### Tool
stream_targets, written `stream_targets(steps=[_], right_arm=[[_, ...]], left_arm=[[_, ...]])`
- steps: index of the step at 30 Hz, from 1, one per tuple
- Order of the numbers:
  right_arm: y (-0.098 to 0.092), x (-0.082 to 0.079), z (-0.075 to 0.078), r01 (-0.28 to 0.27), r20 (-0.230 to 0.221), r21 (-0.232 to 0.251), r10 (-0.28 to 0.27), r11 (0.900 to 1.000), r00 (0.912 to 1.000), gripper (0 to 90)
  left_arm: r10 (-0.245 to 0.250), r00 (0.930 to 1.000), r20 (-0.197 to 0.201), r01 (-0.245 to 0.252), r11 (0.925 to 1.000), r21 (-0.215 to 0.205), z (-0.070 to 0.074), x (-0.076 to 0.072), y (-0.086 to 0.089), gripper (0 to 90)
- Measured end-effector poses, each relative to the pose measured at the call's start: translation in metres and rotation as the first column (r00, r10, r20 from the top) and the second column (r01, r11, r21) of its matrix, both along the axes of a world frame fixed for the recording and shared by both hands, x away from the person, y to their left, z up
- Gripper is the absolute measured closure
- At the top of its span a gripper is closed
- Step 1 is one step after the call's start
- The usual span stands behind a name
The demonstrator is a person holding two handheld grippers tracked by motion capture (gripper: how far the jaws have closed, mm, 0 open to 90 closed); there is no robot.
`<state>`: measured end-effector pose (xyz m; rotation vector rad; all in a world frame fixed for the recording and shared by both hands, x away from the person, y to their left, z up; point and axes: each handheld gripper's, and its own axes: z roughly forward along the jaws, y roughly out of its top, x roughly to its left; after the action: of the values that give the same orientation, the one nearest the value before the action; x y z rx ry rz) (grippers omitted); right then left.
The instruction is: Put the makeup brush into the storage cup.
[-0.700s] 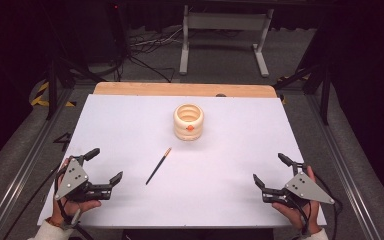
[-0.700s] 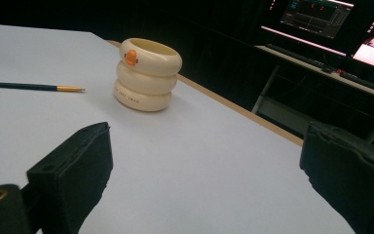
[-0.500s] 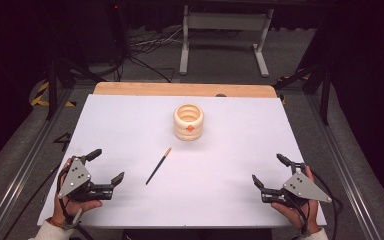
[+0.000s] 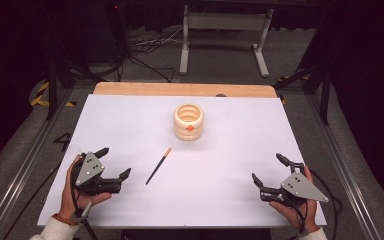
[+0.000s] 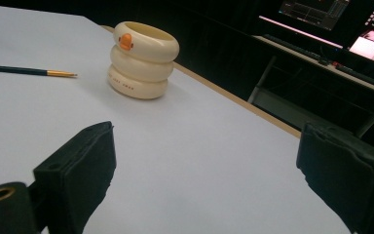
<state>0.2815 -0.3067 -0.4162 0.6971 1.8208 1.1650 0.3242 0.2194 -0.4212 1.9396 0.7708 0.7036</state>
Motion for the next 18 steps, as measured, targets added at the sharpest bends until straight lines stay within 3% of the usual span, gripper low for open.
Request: stream_targets(steps=[3, 5, 9, 13, 14, 18], right_arm=[[0.000, 0.000, 0.000, 0.001, -0.006, -0.004, -0.001, 1.000, 1.0000, 8.1], [0.000, 0.000, -0.001, 0.001, -0.007, -0.005, -0.001, 1.000, 1.0000, 8.2], [0.002, 0.002, -0.003, 0.000, -0.023, -0.020, 0.000, 1.000, 0.9997, 8.2], [0.002, 0.003, -0.004, -0.002, -0.042, -0.023, 0.001, 1.000, 0.9991, 8.4], [0.002, 0.003, -0.004, -0.002, -0.046, -0.032, 0.001, 0.999, 0.9989, 8.4], [0.002, 0.004, -0.006, 0.000, -0.053, -0.040, -0.003, 0.999, 0.9986, 8.4]], left_arm=[[-0.002, 0.9995, -0.030, 0.003, 0.9991, 0.043, 0.002, 0.008, -0.010, 8.4], [-0.004, 0.9992, -0.039, 0.006, 0.9988, 0.049, 0.002, 0.011, -0.013, 9.0], [-0.015, 0.9923, -0.123, 0.025, 0.9967, 0.077, 0.009, 0.024, -0.028, 10.3], [-0.032, 0.9781, -0.206, 0.055, 0.9927, 0.107, 0.014, 0.041, -0.044, 13.6], [-0.034, 0.9686, -0.246, 0.064, 0.9914, 0.114, 0.014, 0.047, -0.052, 13.4], [-0.034, 0.9450, -0.325, 0.090, 0.9833, 0.158, 0.013, 0.060, -0.068, 14.3]])
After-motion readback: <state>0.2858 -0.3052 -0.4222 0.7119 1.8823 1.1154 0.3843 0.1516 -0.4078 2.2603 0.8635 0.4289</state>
